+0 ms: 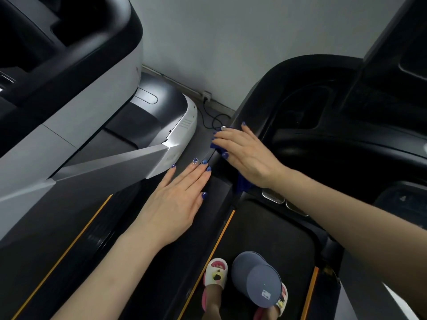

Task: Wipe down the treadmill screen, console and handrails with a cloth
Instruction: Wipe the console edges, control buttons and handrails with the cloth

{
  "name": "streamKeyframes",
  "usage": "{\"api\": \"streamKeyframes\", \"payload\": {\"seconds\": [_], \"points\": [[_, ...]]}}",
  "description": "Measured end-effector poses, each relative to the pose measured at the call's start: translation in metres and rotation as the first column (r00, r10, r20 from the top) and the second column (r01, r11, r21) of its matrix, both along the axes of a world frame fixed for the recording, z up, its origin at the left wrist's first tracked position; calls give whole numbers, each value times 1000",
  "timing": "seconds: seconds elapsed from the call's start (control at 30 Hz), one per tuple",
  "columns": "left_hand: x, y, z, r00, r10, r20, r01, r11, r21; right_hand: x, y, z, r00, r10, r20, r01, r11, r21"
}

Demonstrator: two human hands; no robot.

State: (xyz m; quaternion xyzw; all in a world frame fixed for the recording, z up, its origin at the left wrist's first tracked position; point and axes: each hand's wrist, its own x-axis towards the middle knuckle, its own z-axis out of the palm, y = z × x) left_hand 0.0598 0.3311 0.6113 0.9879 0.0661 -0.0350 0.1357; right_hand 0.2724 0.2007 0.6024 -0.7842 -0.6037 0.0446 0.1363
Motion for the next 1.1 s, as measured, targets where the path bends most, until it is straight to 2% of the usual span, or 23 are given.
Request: {"api": "streamKeyframes", "payload": {"seconds": [0.07,0.17,0.2,0.33,0.5,0.63,0.8,0.93,1.1], "points": [[-2,0,0,1000,1,0,-1,1000,-2,13,-4,3,999,31,7,-31,999,-22],[-6,0,-1,1000,2,3,-2,1000,10,-1,8,2,993,-114,-37,115,992,46],[-6,0,-1,1000,3,3,-3,1000,13,-10,10,0,993,-117,-31,118,991,59],[-8,1,-3,1000,2,11,-2,1000,27,-6,-10,2,997,75,7,-75,996,-38],[-12,2,-4,999,0,34,-2,999,48,-21,3,2,995,-80,-53,83,995,52],[-12,1,-4,999,-3,33,1,998,57,-18,-13,0,996,88,-17,-89,995,-38],[-14,3,-7,999,-5,43,3,998,59,-22,-2,0,998,-30,-52,31,999,30],[-14,3,-8,998,-13,55,9,998,63,-30,-9,-3,992,103,-68,-104,994,-9],[-13,3,-4,998,-24,59,19,996,84,-30,-18,-3,986,137,-91,-136,991,15]]}}
